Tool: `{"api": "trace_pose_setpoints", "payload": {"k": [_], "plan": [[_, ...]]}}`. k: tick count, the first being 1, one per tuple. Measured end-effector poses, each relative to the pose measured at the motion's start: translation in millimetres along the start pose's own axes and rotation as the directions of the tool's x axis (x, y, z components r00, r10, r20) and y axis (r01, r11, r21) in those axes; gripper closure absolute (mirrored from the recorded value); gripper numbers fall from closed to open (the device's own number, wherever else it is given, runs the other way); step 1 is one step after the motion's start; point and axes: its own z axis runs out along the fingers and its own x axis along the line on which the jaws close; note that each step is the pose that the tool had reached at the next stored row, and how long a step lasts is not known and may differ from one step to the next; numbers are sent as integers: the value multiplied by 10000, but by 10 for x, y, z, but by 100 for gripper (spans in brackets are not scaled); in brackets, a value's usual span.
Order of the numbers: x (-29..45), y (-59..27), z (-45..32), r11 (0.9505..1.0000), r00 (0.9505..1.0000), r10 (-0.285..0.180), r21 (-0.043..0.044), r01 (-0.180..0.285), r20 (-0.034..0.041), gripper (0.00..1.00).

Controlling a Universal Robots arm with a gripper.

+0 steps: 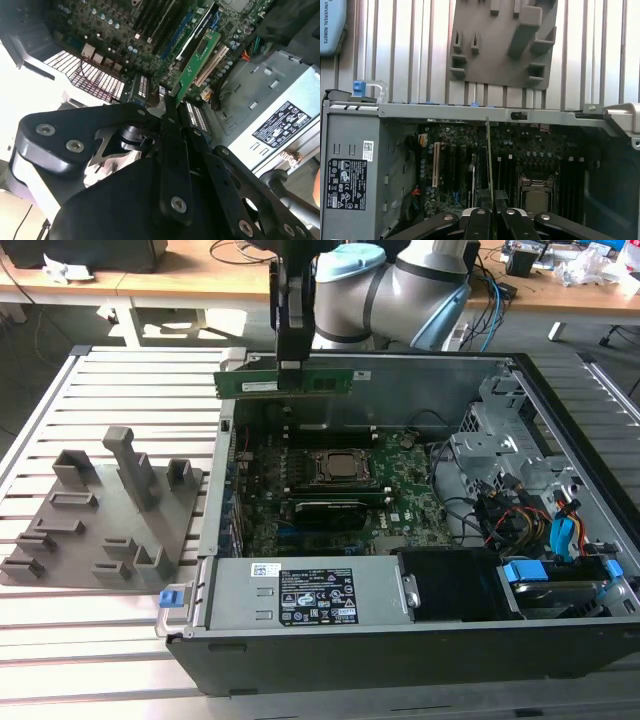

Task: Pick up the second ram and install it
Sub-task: 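Pick up the second ram and move it above second insertion slot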

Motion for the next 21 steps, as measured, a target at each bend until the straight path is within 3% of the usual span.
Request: {"api": "trace_pose_setpoints", "payload": {"k": [3,10,19,20,21], "plan": [[3,-89,11,10000,10000,2,-3,-2,1,86],[14,-390,50,10000,10000,1,-16,-1,1,86],[0,-865,181,10000,10000,-2,-81,2,-1,86],[-20,-978,210,10000,10000,-4,-95,4,-1,86],[-27,-1024,220,9999,10000,-2,-101,2,-1,86]]}}
